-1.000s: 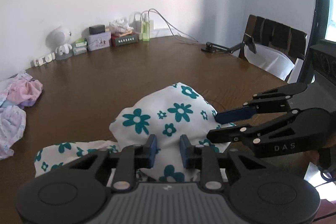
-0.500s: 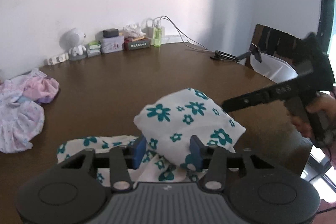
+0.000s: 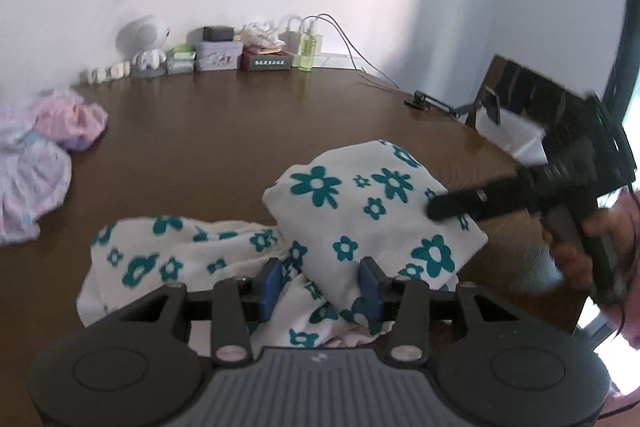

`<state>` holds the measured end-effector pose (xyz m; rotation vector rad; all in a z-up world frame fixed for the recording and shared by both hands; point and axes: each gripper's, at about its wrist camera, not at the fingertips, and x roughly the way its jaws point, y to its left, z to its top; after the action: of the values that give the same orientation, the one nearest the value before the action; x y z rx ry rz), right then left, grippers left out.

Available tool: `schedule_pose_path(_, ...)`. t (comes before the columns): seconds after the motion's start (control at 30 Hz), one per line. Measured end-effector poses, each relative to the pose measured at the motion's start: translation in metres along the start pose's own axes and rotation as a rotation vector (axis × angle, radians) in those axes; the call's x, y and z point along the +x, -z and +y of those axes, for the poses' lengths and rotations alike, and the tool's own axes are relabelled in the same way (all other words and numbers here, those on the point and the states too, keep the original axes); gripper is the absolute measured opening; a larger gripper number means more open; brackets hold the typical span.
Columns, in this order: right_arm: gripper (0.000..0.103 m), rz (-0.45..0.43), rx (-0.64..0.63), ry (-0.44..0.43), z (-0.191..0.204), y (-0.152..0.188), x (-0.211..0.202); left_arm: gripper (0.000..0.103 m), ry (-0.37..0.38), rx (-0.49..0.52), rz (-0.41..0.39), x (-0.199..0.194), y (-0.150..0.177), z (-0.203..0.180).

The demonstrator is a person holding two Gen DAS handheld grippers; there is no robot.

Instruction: Fold clothes

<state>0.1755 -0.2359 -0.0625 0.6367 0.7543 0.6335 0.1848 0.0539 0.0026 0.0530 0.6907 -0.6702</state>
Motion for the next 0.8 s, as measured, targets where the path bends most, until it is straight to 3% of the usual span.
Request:
schedule_pose_path(0.1,0.057,-0.021,0.016,-0.005,0.003,0.007,-0.002,0.043,0.014,-0.020,-0.004,0.000,0.002,0.004)
schedule_pose_path(0.13,0.054,-0.027,0.039,-0.015,0.002,0.007,-0.003,0.043,0.013,-0.017,-0.004,0.000,0.001,0.005)
schedule_pose_path(0.2,0.036,-0.044,0.102,-0.050,-0.001,0.007,-0.002,0.043,0.008,-0.010,-0.001,0.001,0.000,0.004)
schedule_pose_path(0.37,0.026,-0.078,0.187,-0.093,0.001,0.001,-0.010,0.041,0.018,-0.006,0.011,0.004,-0.004,0.000)
schedule_pose_path(0.5,0.023,-0.058,0.146,0.001,0.019,-0.017,-0.022,0.038,0.037,0.003,0.032,0.016,-0.014,-0.014)
schedule_pose_path(0.6,0.023,-0.007,0.061,0.129,0.040,-0.038,-0.037,0.039,0.067,0.014,0.043,0.026,-0.024,-0.030)
schedule_pose_path(0.8,0.022,0.085,-0.151,0.386,0.086,-0.077,-0.061,0.044,0.095,0.141,-0.015,0.027,-0.043,-0.060)
